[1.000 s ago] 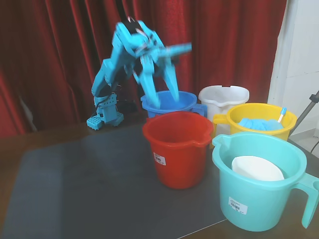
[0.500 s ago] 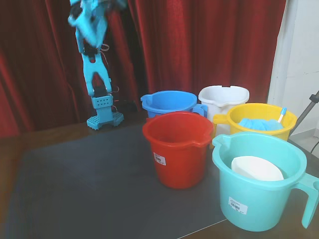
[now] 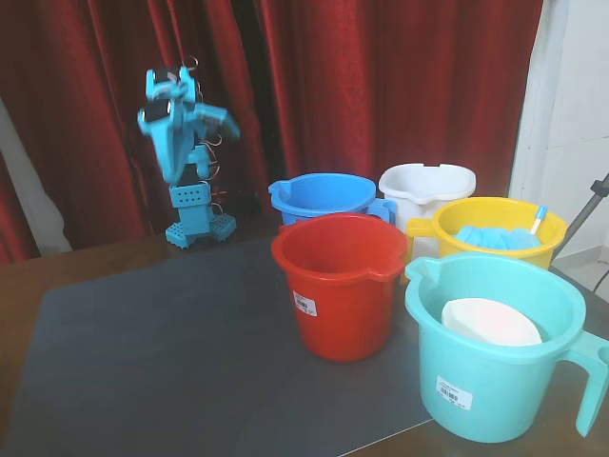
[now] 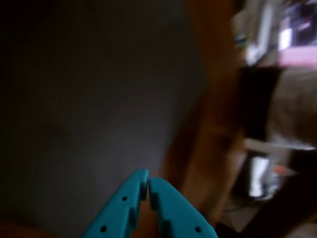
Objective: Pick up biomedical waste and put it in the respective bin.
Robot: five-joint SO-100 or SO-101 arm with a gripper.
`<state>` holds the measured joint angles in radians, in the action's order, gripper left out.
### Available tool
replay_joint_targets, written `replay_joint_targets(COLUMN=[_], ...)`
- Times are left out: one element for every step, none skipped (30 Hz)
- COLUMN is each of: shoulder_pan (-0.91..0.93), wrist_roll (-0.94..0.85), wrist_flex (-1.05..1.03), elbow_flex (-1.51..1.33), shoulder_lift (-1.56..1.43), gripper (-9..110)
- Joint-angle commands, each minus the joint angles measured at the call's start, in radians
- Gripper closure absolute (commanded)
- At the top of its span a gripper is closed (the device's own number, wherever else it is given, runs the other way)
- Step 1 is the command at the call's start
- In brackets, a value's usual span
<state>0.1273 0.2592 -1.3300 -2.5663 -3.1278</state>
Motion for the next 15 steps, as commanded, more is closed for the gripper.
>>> replay_joint_targets(shoulder_pan=[-0.015,-0.017,-0.02,-0.021,-0.021,-0.021,-0.021,-0.021,-0.021,-0.021,-0.021,-0.021,-0.021,-0.021,-0.021], wrist_roll=[-0.003,-0.003,-0.003,-0.003,-0.003,-0.003,-0.003,-0.003,-0.003,-0.002,-0.002,-0.002,-0.002,-0.002,-0.002], wrist_flex=[0.044,0.061,0.084,0.11,0.133,0.17,0.187,0.189,0.186,0.17,0.144,0.121,0.097,0.069,0.035], elbow_flex=[-0.092,-0.135,-0.178,-0.225,-0.265,-0.325,-0.354,-0.37,-0.371,-0.37,-0.368,-0.368,-0.368,-0.368,-0.368], shoulder_lift=[0.008,0.008,0.008,0.008,0.008,0.006,0.006,0.009,0.011,0.005,0.003,0.003,0.003,0.003,0.003], gripper=[102,102,102,102,102,102,102,102,102,102,102,102,102,102,102])
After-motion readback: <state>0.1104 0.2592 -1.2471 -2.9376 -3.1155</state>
